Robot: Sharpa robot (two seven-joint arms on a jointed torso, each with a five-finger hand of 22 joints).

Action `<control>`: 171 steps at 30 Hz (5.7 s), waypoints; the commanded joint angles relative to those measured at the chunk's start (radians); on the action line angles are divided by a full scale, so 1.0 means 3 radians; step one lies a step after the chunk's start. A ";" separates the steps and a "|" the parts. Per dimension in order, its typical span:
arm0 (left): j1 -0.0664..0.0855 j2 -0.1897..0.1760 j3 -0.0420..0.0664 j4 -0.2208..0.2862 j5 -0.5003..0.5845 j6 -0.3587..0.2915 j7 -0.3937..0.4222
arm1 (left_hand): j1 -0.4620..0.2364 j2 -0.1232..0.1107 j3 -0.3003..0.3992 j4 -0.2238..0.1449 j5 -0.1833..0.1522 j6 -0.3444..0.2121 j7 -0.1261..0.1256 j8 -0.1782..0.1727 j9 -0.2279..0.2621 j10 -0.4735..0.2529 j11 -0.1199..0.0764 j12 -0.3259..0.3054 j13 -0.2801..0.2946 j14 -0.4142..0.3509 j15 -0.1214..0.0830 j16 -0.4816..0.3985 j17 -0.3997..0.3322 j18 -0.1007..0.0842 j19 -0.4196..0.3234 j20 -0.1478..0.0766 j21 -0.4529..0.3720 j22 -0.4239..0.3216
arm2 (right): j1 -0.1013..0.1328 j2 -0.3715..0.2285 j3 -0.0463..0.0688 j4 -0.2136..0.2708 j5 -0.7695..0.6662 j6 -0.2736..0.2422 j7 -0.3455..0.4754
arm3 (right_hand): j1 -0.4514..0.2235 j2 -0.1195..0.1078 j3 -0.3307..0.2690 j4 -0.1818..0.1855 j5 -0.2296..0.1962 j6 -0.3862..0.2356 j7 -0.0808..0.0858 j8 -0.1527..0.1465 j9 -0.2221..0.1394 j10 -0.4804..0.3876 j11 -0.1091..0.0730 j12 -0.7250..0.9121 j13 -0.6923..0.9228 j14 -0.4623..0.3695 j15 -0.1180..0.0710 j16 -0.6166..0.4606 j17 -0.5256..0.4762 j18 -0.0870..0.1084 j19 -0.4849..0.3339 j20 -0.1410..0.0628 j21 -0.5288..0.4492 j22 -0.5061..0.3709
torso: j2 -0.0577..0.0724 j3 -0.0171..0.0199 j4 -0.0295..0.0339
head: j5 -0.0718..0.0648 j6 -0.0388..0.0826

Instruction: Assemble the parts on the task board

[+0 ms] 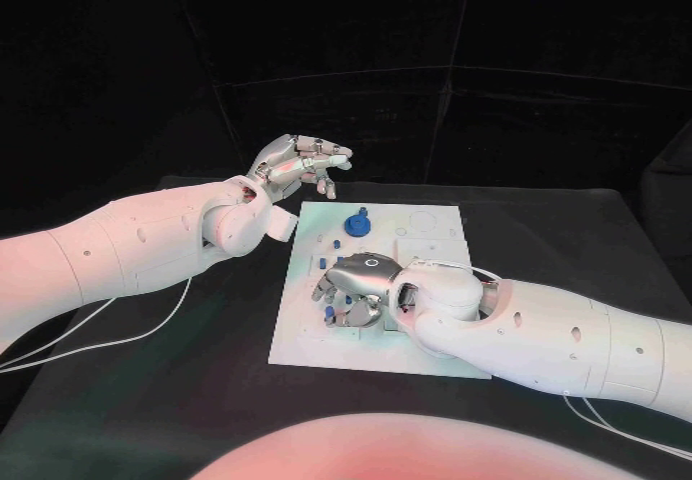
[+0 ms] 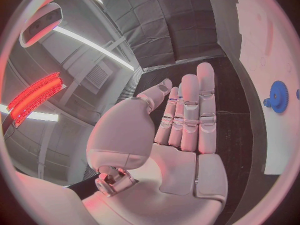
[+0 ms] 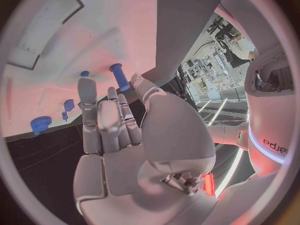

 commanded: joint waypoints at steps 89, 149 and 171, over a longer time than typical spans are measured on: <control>0.0004 -0.0081 -0.0039 0.0072 0.0012 0.0049 -0.0002 | 0.0037 0.0032 0.0008 -0.0034 -0.0003 0.0005 0.0023 -0.0010 0.0003 -0.0014 0.0007 -0.0011 0.0003 -0.0036 0.0011 -0.0009 -0.0021 0.0020 0.0025 -0.0004 -0.0036 -0.0022 | -0.0064 -0.1379 0.0005 0.0632 0.0442 0.0107 -0.1334 | -0.0211 0.0357 -0.1572 0.0862 0.0831 0.0500 -0.0265 0.0845 0.0341 0.1005 -0.0306 0.3338 0.3223 0.0249 -0.0235 0.0893 0.1456 -0.0185 0.0637 -0.0203 0.0701 0.1223 | -0.0024 -0.0021 -0.0047 | -0.0161 0.0092; 0.0005 -0.0033 -0.0040 0.0052 0.0012 0.0077 -0.0009 | 0.0025 0.0027 -0.0002 -0.0030 -0.0003 0.0002 0.0027 -0.0014 0.0002 -0.0017 0.0011 -0.0013 0.0003 -0.0037 0.0013 -0.0006 -0.0026 0.0019 0.0027 -0.0003 -0.0040 -0.0027 | -0.0066 -0.0961 0.0008 0.0665 0.1065 -0.0501 -0.1643 | -0.0574 0.0651 -0.2014 0.0926 0.0041 0.0816 -0.0425 0.1019 0.0784 0.1263 -0.0443 0.3512 0.3625 0.0271 -0.0351 0.0937 0.1591 -0.0202 0.0692 -0.0311 0.0739 0.1322 | -0.0019 -0.0020 -0.0047 | -0.0148 0.0102; 0.0005 -0.0032 -0.0041 0.0028 0.0012 0.0082 -0.0015 | 0.0025 0.0027 -0.0002 -0.0030 -0.0003 0.0002 0.0027 -0.0014 0.0002 -0.0017 0.0011 -0.0013 0.0003 -0.0037 0.0013 -0.0006 -0.0026 0.0019 0.0027 -0.0003 -0.0040 -0.0027 | -0.0067 -0.1056 0.0008 0.0726 0.0989 -0.0313 -0.1353 | -0.0259 0.0539 -0.2006 0.0648 -0.0043 0.0774 -0.0422 0.1042 0.0925 0.1293 -0.0440 0.3555 0.3734 0.0279 -0.0347 0.0947 0.1633 -0.0204 0.0701 -0.0306 0.0733 0.1341 | -0.0023 -0.0016 -0.0048 | -0.0132 0.0104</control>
